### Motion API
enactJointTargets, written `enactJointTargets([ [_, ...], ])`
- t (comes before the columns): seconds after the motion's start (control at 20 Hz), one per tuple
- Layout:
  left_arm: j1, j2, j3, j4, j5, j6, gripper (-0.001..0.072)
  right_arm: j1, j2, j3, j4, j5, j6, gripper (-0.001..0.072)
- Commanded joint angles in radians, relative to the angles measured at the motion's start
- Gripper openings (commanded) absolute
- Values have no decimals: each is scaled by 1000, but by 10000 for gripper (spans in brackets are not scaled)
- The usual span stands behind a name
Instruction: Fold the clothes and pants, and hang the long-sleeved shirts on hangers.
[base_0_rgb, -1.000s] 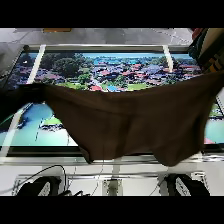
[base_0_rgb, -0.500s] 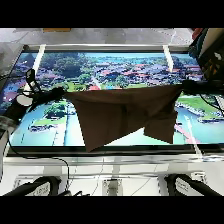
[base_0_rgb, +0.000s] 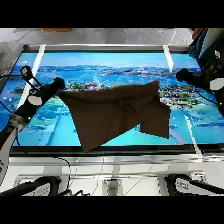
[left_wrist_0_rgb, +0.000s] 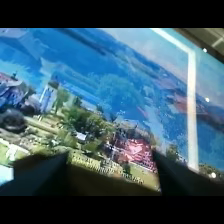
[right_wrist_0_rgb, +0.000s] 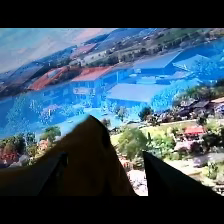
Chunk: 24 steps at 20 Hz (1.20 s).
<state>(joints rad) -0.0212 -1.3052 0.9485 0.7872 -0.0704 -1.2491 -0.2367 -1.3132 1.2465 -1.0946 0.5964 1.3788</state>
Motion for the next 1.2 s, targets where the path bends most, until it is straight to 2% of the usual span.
enactJointTargets([
  [0.0,-28,1,0,80,82,0,706,-21,-11,0,-60,-14,2,529],
  [0.1,-18,21,0,82,31,1,706,-76,-16,0,-101,80,1,381],
  [0.25,0,79,0,164,-145,0,704,-203,-59,0,-126,303,-10,378],
  [0.35,8,121,0,198,-315,0,704,-273,-119,0,-112,457,-25,389],
  [0.45,10,150,0,201,-450,0,703,-312,-196,0,-24,591,-130,391],
  [0.5,10,161,0,200,-504,0,703,-314,-234,0,27,630,-174,448],
  [0.6,10,170,0,200,-574,0,703,-303,-307,0,127,640,-222,530],
  [0.8,10,170,0,200,-631,0,703,-261,-405,5,157,534,-222,529],
  [1.05,10,170,0,201,-700,0,703,-231,-477,30,171,519,-275,524],
  [1.15,11,170,0,201,-732,0,702,-224,-487,41,175,519,-294,481],
])
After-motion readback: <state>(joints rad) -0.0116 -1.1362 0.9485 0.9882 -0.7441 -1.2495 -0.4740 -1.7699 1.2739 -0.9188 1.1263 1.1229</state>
